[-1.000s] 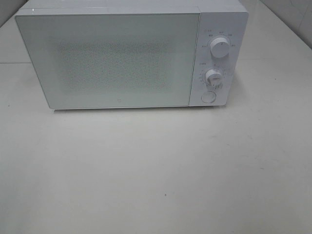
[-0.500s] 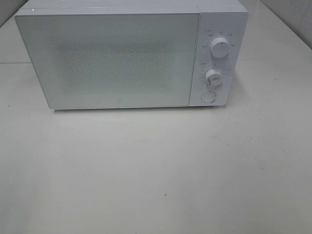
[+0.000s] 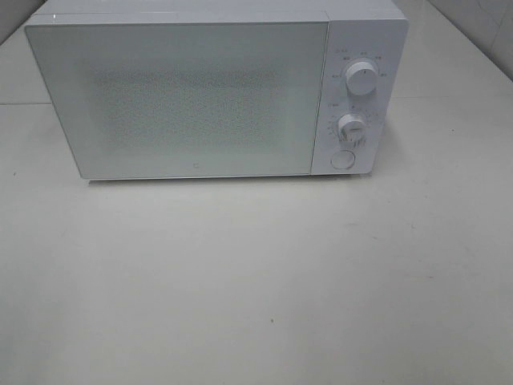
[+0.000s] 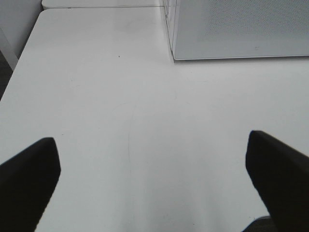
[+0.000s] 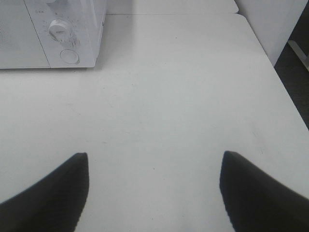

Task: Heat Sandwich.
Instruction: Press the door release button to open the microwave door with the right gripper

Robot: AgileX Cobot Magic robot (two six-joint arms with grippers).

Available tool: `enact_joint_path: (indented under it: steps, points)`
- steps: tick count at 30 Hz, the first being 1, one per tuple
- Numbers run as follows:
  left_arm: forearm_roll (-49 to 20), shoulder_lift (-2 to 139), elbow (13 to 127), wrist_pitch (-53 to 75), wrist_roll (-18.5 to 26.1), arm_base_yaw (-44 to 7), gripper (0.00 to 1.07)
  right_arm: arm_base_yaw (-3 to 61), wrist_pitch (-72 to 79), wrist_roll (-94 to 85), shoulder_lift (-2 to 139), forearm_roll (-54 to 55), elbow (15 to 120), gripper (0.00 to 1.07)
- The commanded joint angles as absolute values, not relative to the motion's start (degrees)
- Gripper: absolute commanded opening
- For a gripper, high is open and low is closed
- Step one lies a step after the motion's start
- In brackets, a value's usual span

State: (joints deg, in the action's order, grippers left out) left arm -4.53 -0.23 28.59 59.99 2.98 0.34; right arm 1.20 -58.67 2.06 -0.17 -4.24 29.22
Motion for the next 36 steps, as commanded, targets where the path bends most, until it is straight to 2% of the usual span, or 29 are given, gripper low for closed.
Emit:
enact_joint_path:
  steps: [1,36]
  points:
    - [-4.87,-0.92,28.25,59.36,2.75,0.57,1.0,0.86,-56.55,2.23,-0.57,-4.7,30.48,0.72]
    - [-4.87,-0.92,28.25,59.36,2.75,0.57,1.0,0.86,-18.85,2.52,32.72,-3.84,31.05,0.72]
